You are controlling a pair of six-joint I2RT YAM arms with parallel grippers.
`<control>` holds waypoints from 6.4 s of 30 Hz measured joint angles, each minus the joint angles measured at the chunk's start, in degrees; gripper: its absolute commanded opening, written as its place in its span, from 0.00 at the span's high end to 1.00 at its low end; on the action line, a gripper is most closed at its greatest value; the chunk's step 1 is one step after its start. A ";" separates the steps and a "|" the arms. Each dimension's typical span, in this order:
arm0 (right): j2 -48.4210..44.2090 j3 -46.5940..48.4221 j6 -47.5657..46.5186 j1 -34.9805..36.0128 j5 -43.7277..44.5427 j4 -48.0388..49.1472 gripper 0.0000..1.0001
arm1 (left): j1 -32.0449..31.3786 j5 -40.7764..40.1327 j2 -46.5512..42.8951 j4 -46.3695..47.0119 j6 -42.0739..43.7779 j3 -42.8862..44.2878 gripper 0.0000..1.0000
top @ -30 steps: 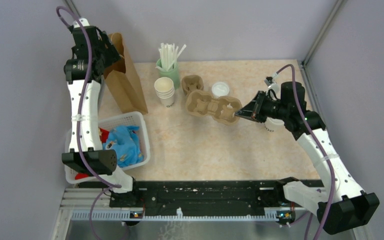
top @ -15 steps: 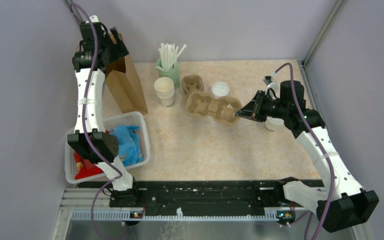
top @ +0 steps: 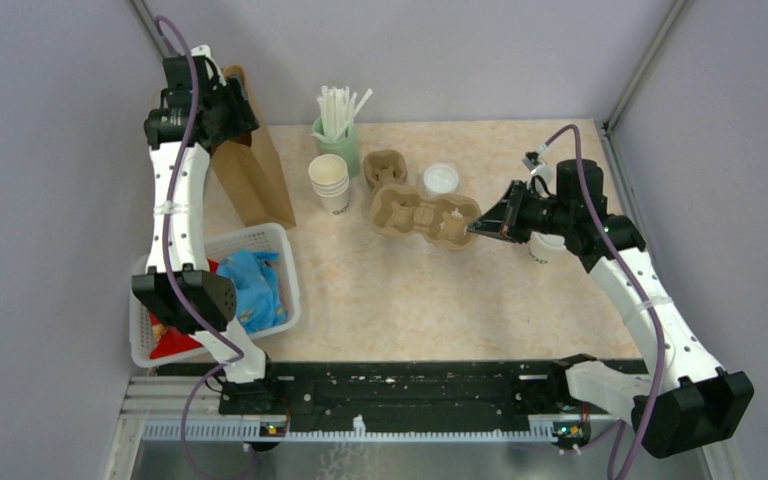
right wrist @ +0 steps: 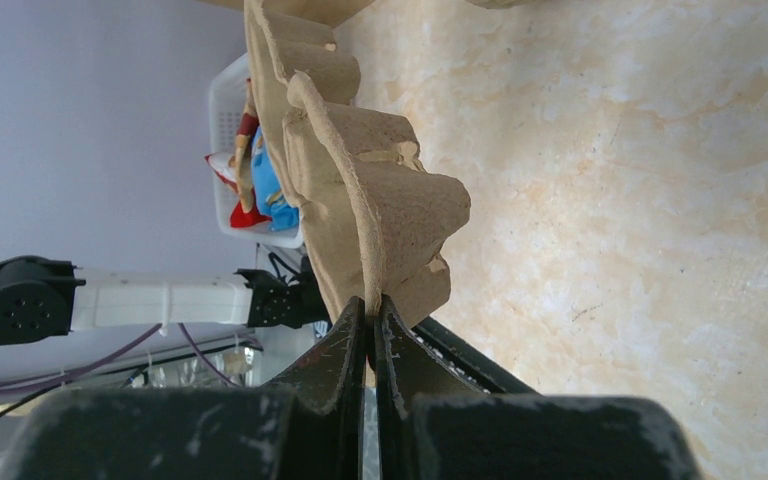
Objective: Pack the takeout coffee
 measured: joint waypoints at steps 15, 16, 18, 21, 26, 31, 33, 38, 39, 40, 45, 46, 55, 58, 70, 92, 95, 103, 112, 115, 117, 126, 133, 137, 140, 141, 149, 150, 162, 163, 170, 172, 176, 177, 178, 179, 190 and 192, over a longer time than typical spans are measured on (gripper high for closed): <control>-0.68 0.00 0.02 0.00 -0.37 0.50 1.00 | -7.43 -10.84 6.88 -8.48 -1.86 7.67 0.91; -0.70 0.00 0.02 0.00 -0.39 0.50 1.00 | -8.07 -11.52 7.02 -9.01 -2.36 8.11 0.93; -0.70 -0.02 0.02 0.00 -0.37 0.52 1.00 | -9.25 -12.61 7.13 -9.86 -3.23 9.05 0.96; -0.72 0.00 0.02 0.00 -0.37 0.52 1.00 | -11.02 -14.32 7.61 -11.10 -4.26 10.80 1.00; -0.85 0.00 0.00 0.00 -0.37 0.48 1.00 | -14.32 -16.94 8.37 -12.50 -6.54 12.81 1.00; -1.31 -0.02 0.00 0.00 -0.37 0.42 1.00 | -17.53 -19.54 8.61 -13.77 -8.28 12.98 1.00; -1.42 0.00 0.00 0.00 -0.37 0.42 1.00 | -18.43 -19.93 8.68 -14.21 -8.87 12.98 1.00; -1.79 0.00 0.00 0.00 -0.37 0.42 1.00 | -20.52 -20.81 8.76 -15.13 -10.60 13.22 1.00; -1.90 0.00 0.02 0.00 -0.37 0.42 1.00 | -20.92 -20.96 8.96 -15.45 -10.97 13.66 1.00; -1.97 0.00 0.02 0.00 -0.37 0.39 1.00 | -21.40 -21.22 9.16 -15.54 -11.30 14.23 1.00; -2.69 -0.02 0.02 0.00 -0.37 0.35 1.00 | -23.87 -22.73 9.51 -16.72 -12.37 14.82 1.00; -2.89 -0.02 0.02 0.00 -0.37 0.35 1.00 | -24.39 -22.93 9.51 -17.22 -12.68 14.82 1.00; -4.33 -0.17 0.61 0.00 -0.42 0.44 1.00 | -29.03 -24.20 7.45 -21.07 -17.14 12.90 1.00; -4.66 -0.85 1.20 0.00 -0.72 1.05 1.00 | -30.56 -24.30 5.84 -22.75 -18.78 12.11 1.00; -5.09 -2.16 2.29 0.00 -1.42 1.18 1.00 | -35.65 -20.70 -4.94 -27.63 -25.44 2.38 1.00; -5.07 -2.16 3.13 0.00 1.92 0.24 1.00 | -38.27 -11.69 -21.99 -28.74 -25.40 -11.21 1.00; -5.18 -2.16 3.06 0.00 3.28 -0.48 1.00 | -38.27 -9.90 -23.93 -28.72 -23.52 -12.83 1.00; -6.05 -2.14 3.08 0.00 6.01 -1.81 1.00 | -38.27 -3.96 -30.25 -28.74 -21.64 -16.70 1.00; -7.45 -1.44 2.93 0.00 8.98 -4.72 1.00 | -38.27 5.14 -32.72 -27.82 -17.42 -19.45 1.00; -7.74 0.37 2.27 0.00 10.01 -6.43 1.00 | -38.27 10.56 -33.31 -25.29 -12.52 -21.68 1.00; -7.74 2.38 0.94 0.00 11.17 -8.15 1.00 | -38.27 14.03 -33.24 -23.61 -9.66 -22.64 1.00; -6.12 22.58 -11.08 0.00 26.86 -22.91 1.00 | -42.18 24.59 -26.40 -13.53 -2.62 -22.27 1.00; -6.43 28.00 -16.11 0.00 37.05 -29.16 1.00 | -53.72 24.11 -19.04 -10.29 -2.01 -18.99 1.00; -7.48 28.09 -16.57 0.00 40.48 -30.58 1.00 | -59.52 22.49 -12.20 -10.38 -0.15 -12.26 0.97; -8.61 28.13 -16.48 0.00 42.36 -30.95 1.00 | -61.11 19.96 -7.91 -11.54 1.31 -7.39 0.55; -8.94 28.30 -16.48 0.00 43.06 -31.19 1.00 | -61.11 19.43 -7.54 -11.85 1.77 -6.95 0.42; -9.42 32.63 -17.09 0.00 47.28 -32.00 1.00 | -60.85 14.19 -8.70 -21.03 -8.28 0.44 0.26; -9.57 32.63 -17.16 0.00 47.60 -31.71 1.00 | -60.85 13.73 -9.73 -22.16 -9.99 0.44 0.26; -9.42 30.14 -16.90 0.00 45.90 -27.74 1.00 | -60.83 -1.60 -17.27 -27.85 -20.65 -5.16 0.49; -9.09 30.14 -16.92 0.00 45.64 -27.54 1.00 | -60.74 -2.86 -16.46 -27.98 -20.63 -5.44 0.56; -6.78 34.23 -17.09 0.00 43.21 -28.61 1.00 | -59.54 -10.08 -6.75 -26.91 -17.11 -3.91 0.78; -6.49 35.65 -17.14 0.00 42.40 -29.09 1.00 | -59.28 -12.00 -4.22 -26.69 -15.19 -2.34 0.79; -6.29 37.99 -18.38 0.00 41.57 -30.93 1.00 | -58.29 -15.19 -1.90 -26.34 -12.04 0.42 0.79; -6.29 38.38 -18.88 0.00 41.48 -31.28 1.00 | -57.88 -15.87 -1.70 -26.27 -11.52 0.81 0.79; -6.32 38.75 -19.63 0.00 41.44 -31.76 1.00 | -57.27 -16.20 -1.60 -26.16 -11.13 1.09 0.79; -6.32 39.04 -20.20 0.00 41.40 -32.13 1.00 | -56.08 -16.11 -1.40 -26.08 -10.67 1.60 0.78; -3.58 42.42 -23.85 0.00 40.06 -33.42 1.00 | -41.31 -0.57 -3.17 -18.67 -10.05 0.28 0.20; -3.26 42.93 -24.48 0.00 40.13 -33.38 1.00 | -41.70 3.91 -7.15 -17.31 -11.04 -3.52 0.11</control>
